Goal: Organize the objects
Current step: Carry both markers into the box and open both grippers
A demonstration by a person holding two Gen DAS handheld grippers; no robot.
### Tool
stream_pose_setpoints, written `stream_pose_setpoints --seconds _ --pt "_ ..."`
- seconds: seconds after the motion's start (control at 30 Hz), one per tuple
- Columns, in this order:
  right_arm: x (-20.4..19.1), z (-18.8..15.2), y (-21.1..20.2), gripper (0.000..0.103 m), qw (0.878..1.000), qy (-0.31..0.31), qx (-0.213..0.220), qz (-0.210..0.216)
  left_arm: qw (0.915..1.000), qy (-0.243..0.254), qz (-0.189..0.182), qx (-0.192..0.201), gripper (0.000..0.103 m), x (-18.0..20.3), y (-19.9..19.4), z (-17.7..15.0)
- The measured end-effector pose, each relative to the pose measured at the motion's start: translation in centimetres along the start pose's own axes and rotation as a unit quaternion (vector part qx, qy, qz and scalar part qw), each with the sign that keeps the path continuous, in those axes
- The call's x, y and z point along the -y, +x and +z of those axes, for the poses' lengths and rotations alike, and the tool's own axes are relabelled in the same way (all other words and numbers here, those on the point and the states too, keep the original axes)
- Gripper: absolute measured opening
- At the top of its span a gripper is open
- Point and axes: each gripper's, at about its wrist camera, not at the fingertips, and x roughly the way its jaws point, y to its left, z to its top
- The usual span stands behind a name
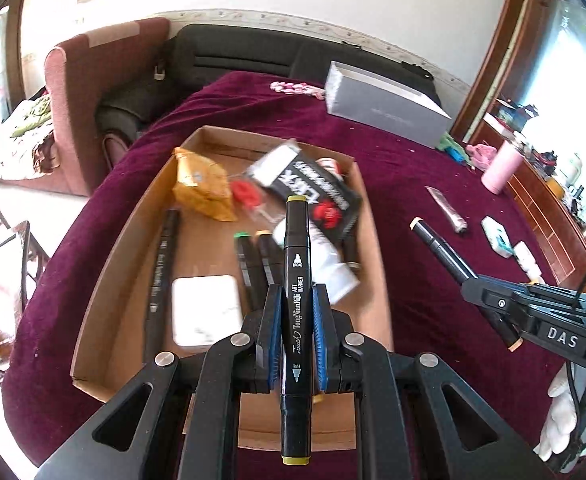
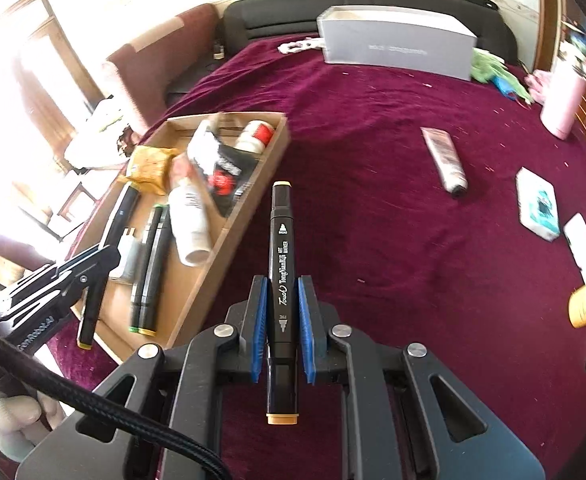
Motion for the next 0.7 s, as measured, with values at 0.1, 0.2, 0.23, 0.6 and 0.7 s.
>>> stream_pose_setpoints --seconds 0.1,0.2,0.23,0.6,0.7 --pt "-1.4 0.4 0.6 0.013 1.000 -0.012 -0.004 0.005 1.0000 -0.007 0.005 -0.003 0.012 -1.0 0.3 0.1" --pt "-2.7 0.7 1.1 0.013 1.000 -0.023 -0.008 0.009 0.9999 -0.011 0.010 -0.006 0.012 -1.9 0.6 0.1" --pt "-3.1 0.7 1.3 0.013 1.000 -0.026 -0.010 0.010 0.9998 -0.013 0.010 -0.007 0.012 -2.2 0.8 0.1" --pt "-6.3 0.8 4.0 0.013 0.997 -0.044 -0.044 0.039 0.9992 -0.009 0.029 -0.027 0.012 -4.7 2.8 1.9" --pt "-6.8 0.6 4.8 0.013 0.996 -0.044 -0.057 0.047 0.9986 -0.008 0.034 -0.039 0.012 -5.5 3.8 2.4"
